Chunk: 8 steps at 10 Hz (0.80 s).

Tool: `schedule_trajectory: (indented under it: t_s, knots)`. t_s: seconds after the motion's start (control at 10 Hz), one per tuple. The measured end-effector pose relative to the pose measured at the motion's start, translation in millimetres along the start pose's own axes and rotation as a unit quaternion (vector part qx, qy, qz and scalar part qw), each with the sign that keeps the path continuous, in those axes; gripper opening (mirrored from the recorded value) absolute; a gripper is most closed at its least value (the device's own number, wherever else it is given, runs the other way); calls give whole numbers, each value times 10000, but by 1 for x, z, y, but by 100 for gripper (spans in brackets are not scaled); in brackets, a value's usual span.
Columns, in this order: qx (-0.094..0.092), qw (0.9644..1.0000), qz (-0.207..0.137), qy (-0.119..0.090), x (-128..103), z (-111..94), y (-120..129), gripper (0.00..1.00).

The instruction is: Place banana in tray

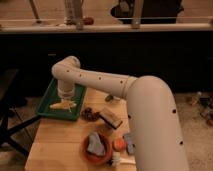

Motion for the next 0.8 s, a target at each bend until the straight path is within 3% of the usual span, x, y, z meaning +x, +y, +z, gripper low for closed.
schedule_trajectory:
  t_s: [0.8]
  knots:
    - [-37, 10000, 79, -45, 5, 12, -17, 0]
